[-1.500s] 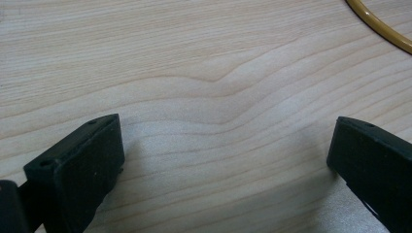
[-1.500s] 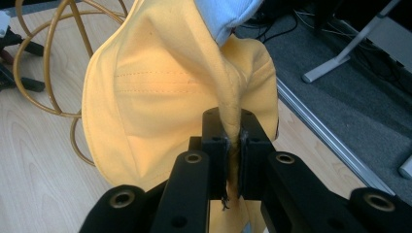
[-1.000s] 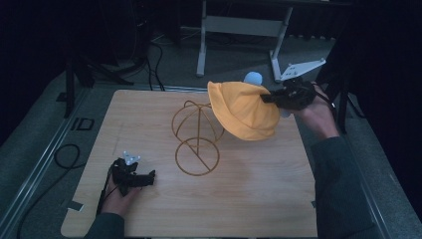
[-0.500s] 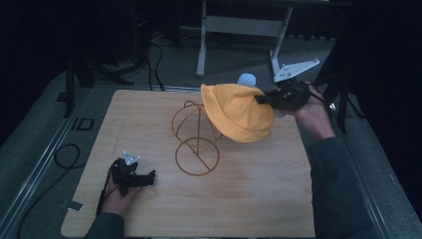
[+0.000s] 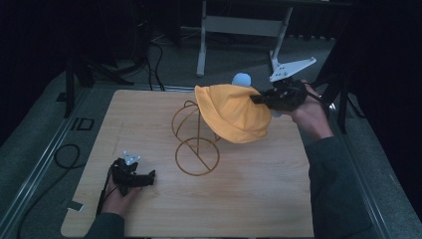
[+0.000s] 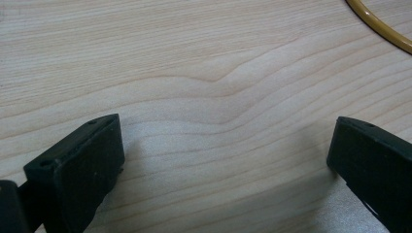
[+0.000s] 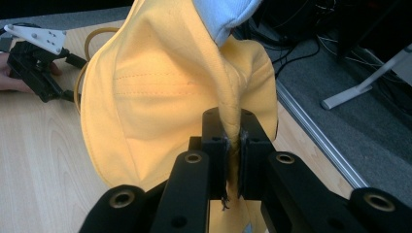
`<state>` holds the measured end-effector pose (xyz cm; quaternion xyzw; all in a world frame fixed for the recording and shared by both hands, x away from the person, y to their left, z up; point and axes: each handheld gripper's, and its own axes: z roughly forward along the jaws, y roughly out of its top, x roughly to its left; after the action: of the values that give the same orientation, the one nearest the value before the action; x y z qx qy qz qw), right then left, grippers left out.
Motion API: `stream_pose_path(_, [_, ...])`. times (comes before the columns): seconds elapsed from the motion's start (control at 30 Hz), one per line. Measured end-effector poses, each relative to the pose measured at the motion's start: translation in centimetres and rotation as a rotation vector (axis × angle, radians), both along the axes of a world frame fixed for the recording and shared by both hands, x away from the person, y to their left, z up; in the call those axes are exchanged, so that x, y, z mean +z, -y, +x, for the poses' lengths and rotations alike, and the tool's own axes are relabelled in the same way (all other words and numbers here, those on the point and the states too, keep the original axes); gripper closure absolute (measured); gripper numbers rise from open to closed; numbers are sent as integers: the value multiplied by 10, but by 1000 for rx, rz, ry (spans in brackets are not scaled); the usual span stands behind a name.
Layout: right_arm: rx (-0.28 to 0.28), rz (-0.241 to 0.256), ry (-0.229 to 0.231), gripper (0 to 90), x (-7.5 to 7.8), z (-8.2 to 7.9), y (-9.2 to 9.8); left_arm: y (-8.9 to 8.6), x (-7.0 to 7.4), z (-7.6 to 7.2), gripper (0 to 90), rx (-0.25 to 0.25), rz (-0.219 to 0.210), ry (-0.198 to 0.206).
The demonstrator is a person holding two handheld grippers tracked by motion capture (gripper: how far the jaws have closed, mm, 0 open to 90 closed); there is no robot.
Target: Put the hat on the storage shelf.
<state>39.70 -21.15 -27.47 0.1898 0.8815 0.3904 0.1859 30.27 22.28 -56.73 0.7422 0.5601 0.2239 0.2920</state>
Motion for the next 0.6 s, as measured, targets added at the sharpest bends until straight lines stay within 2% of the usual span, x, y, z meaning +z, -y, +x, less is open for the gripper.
stream_pose_path(0.6, [33,-10,1,847,-1,1,-18,0,0,0,2,1,-1,1])
